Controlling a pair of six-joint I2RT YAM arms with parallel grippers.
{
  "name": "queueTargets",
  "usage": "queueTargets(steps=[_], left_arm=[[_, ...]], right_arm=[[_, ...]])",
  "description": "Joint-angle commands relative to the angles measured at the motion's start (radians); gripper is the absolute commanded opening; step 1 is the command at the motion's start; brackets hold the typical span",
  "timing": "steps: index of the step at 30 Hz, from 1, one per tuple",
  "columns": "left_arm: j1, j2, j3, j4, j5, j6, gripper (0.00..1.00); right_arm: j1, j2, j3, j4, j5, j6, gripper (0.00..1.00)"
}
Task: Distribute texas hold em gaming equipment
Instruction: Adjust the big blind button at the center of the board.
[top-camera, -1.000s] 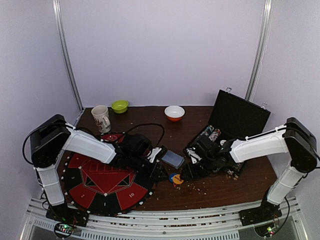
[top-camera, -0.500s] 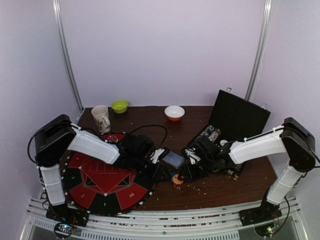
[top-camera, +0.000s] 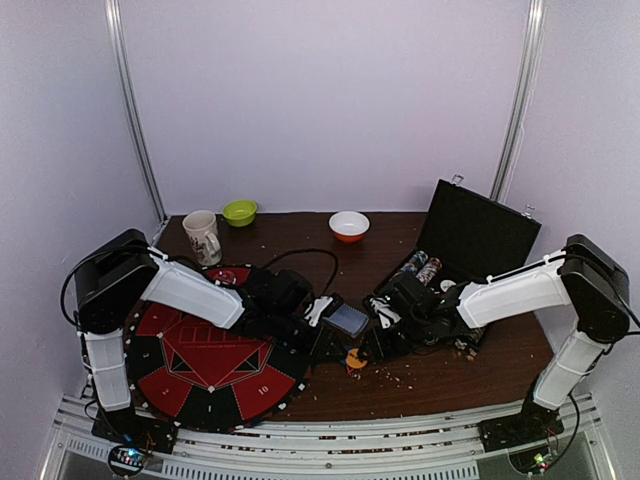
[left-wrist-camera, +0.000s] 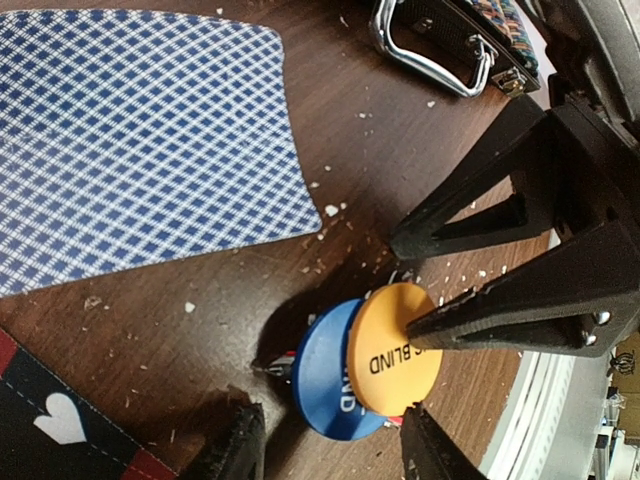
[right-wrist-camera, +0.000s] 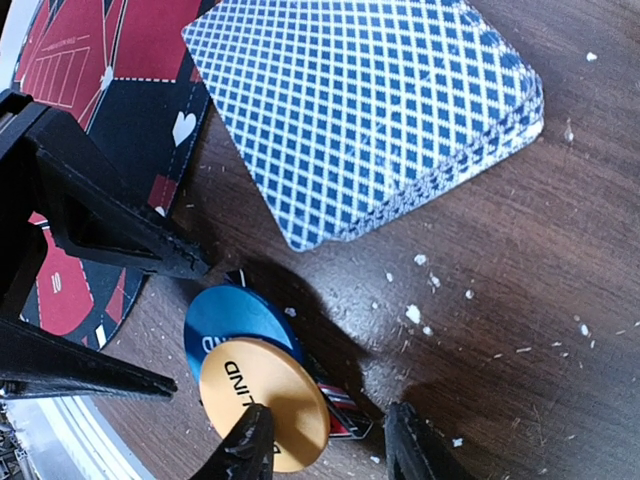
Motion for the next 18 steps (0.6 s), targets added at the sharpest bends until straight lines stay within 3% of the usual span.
queueTargets(steps=[1, 18], left_arm=[[-0.009, 0.025, 0.013, -0.006, -0.021, 0.006, 0.49], [-0.01, 0.043, 0.001, 0.015, -0.021, -0.014, 0.47]], right_arm=[[-0.003, -0.007, -0.034, -0.077, 0.047, -0.014, 0.39], [-0.01, -0.035, -0.032, -0.054, -0.016, -0.014, 0.37]])
